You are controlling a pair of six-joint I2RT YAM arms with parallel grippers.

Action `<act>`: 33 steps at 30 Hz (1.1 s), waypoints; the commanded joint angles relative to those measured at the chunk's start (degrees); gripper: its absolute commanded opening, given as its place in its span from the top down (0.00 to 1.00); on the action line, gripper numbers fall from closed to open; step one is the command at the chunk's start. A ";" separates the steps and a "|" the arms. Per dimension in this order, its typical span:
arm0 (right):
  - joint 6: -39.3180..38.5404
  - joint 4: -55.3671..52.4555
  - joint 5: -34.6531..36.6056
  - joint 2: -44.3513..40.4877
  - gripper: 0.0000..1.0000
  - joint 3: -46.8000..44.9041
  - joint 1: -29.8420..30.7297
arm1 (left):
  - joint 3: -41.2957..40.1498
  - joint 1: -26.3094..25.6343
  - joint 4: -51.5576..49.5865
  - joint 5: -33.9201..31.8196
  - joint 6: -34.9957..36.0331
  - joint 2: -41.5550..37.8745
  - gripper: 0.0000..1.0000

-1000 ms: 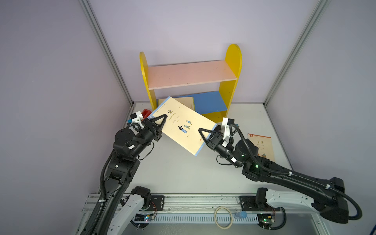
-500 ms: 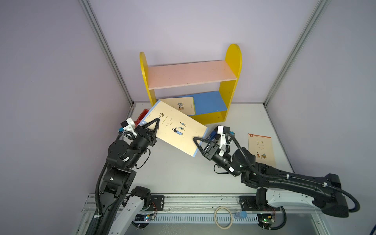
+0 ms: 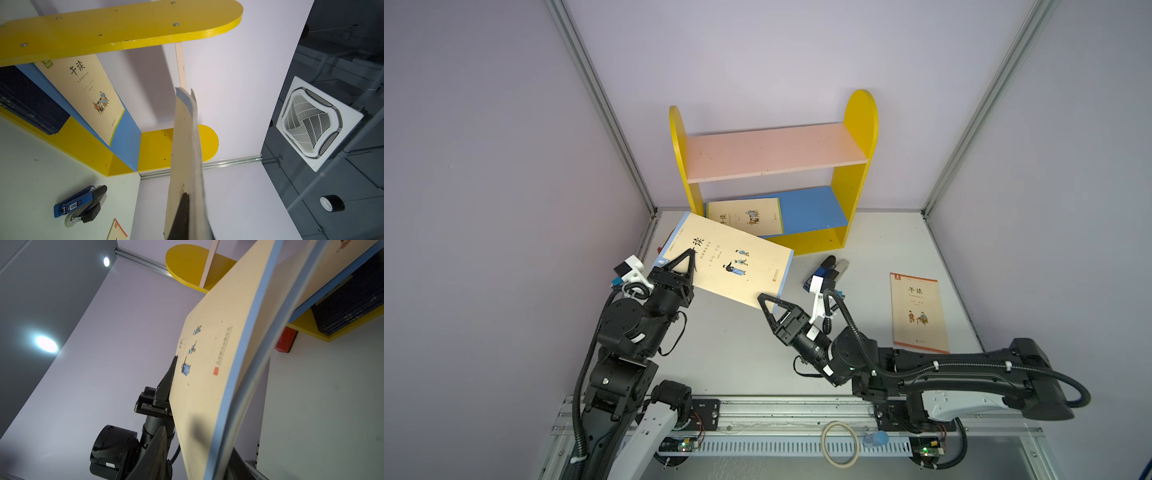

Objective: Stacking books/files
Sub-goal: Pass.

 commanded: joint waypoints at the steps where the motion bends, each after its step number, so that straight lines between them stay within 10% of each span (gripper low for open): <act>1: 2.96 3.88 5.38 0.51 0.66 -0.58 0.14 | 0.39 -0.03 0.12 -3.08 1.61 -1.29 1.00; 33: 7.59 8.43 3.81 6.59 0.88 3.94 0.50 | -0.30 -0.17 0.49 -3.85 1.28 -2.55 1.00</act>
